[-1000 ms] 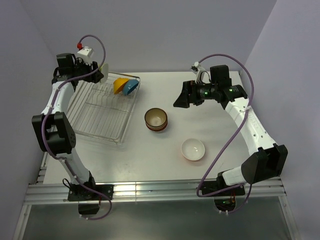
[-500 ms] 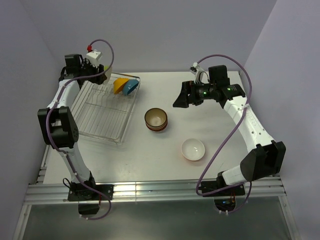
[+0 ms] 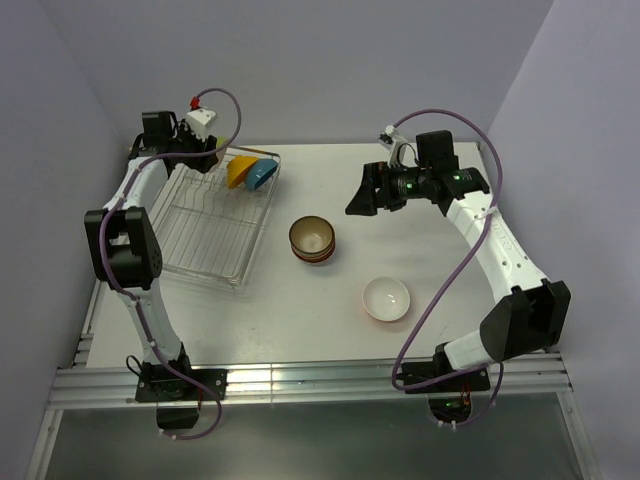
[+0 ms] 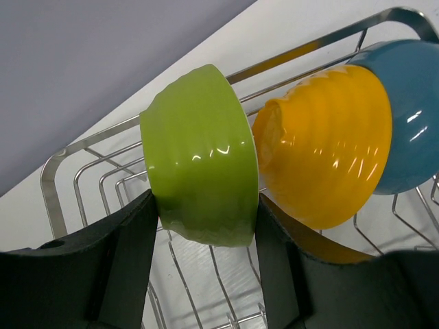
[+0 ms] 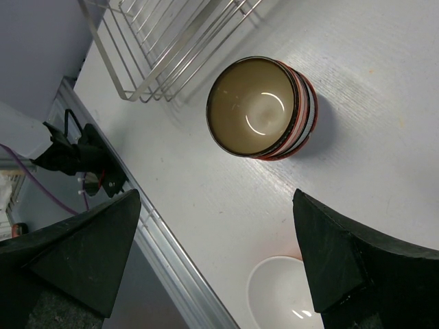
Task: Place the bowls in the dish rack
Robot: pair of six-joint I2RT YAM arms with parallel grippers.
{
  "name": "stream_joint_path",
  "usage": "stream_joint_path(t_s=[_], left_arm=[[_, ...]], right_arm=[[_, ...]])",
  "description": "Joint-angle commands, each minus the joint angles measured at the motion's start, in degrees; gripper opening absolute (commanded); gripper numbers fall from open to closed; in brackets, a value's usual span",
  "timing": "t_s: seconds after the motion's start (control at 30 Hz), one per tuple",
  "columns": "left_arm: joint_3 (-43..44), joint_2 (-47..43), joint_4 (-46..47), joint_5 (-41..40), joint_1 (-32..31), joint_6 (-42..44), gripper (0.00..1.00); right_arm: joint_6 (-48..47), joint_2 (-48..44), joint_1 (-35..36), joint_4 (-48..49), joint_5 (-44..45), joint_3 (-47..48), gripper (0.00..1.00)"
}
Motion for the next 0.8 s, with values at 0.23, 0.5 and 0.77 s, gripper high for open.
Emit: stream_joint_path(t_s=[0.23,0.5,0.77], left_arm=[[3.1,0.6,-0.8,0.9,-0.1,7.0,0.0],[3.7,2.6,-2.3,-0.4,-0.5,11.7,0.01],[5.0,4.3,-4.5,-1.1,-1.8,15.7,0.08]], right_arm=[[-0.6,1.6,-0.4,0.3,-0.1,1.0,0.99],[-0.7,2.3,-0.4,0.1,0.1,1.2,0.99],[-0.9,3.1,-0.4,0.3,-0.2,1.2,0.99]])
